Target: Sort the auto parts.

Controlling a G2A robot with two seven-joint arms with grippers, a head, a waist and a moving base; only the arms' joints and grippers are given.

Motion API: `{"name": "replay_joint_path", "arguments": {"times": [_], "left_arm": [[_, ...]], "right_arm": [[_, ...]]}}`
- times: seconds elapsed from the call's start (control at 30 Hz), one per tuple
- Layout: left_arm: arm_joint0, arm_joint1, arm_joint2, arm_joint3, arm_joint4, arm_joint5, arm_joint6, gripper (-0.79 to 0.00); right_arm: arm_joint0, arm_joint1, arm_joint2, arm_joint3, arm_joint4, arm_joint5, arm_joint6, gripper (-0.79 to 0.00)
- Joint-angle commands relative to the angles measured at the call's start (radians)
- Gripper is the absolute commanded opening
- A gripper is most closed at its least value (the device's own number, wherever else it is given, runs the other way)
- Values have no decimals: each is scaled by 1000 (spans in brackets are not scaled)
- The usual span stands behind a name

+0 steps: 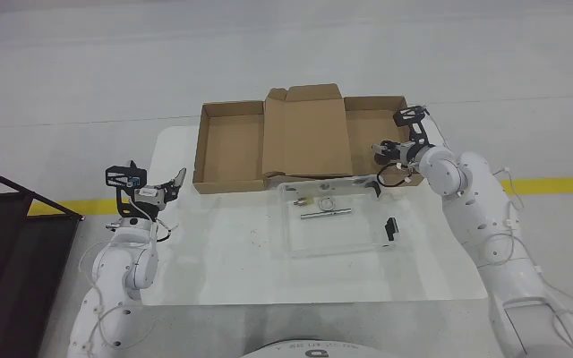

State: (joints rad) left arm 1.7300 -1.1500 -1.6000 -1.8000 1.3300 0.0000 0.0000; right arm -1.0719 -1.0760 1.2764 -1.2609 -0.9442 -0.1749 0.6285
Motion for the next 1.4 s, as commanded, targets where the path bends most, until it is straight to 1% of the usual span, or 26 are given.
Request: {"name": "replay_joint_path", "arguments": {"times": [0.0, 0.17, 0.3, 0.37, 0.4, 0.5, 0.67, 0.77, 0.8, 0.83, 0.87, 0.93, 1.0, 1.07, 1.1, 1.13, 1.2, 1.27, 1.3, 1.37], "left_arm": [[0, 0, 0, 0, 0, 0, 0, 0], [0, 0, 0, 0, 0, 0, 0, 0], [0, 0, 0, 0, 0, 0, 0, 0], [0, 0, 0, 0, 0, 0, 0, 0], [0, 0, 0, 0, 0, 0, 0, 0], [0, 0, 0, 0, 0, 0, 0, 0], [0, 0, 0, 0, 0, 0, 0, 0], [0, 0, 0, 0, 0, 0, 0, 0], [0, 0, 0, 0, 0, 0, 0, 0], [0, 0, 0, 0, 0, 0, 0, 0], [0, 0, 0, 0, 0, 0, 0, 0], [0, 0, 0, 0, 0, 0, 0, 0], [0, 0, 0, 0, 0, 0, 0, 0], [0, 0, 0, 0, 0, 0, 0, 0], [0, 0, 0, 0, 0, 0, 0, 0], [0, 0, 0, 0, 0, 0, 0, 0], [0, 0, 0, 0, 0, 0, 0, 0], [0, 0, 0, 0, 0, 0, 0, 0], [0, 0, 0, 0, 0, 0, 0, 0], [0, 0, 0, 0, 0, 0, 0, 0]], "right_arm": [[0, 0, 0, 0, 0, 0, 0, 0], [-4, -1, -2, -8, -5, -12, -19, 0], [-32, 5, 1, -64, -38, -82, -59, 0], [-55, 10, 9, -92, -46, -134, -82, 0], [-64, 13, 12, -105, -51, -165, -91, 0], [-95, 24, 22, -139, -86, -321, -155, 0], [-135, 41, 37, -171, -133, -538, -226, 0], [-143, 48, 23, -198, -177, -652, -226, -385], [-145, 49, 12, -209, -198, -674, -222, -391], [-147, 50, 1, -220, -219, -687, -220, -391], [-148, 50, -11, -231, -239, -700, -221, -326], [-147, 50, -35, -243, -278, -728, -226, -83], [-140, 50, -60, -245, -323, -760, -238, -86], [-129, 49, -79, -226, -352, -779, -249, -157], [-124, 48, -91, -218, -369, -783, -251, -215], [-119, 48, -99, -211, -382, -783, -256, -243], [-112, 47, -113, -200, -406, -777, -263, -268], [-111, 46, -127, -191, -419, -784, -279, -329], [-108, 46, -132, -184, -424, -787, -287, -394], [-104, 45, -142, -171, -436, -788, -298, -409]]}}
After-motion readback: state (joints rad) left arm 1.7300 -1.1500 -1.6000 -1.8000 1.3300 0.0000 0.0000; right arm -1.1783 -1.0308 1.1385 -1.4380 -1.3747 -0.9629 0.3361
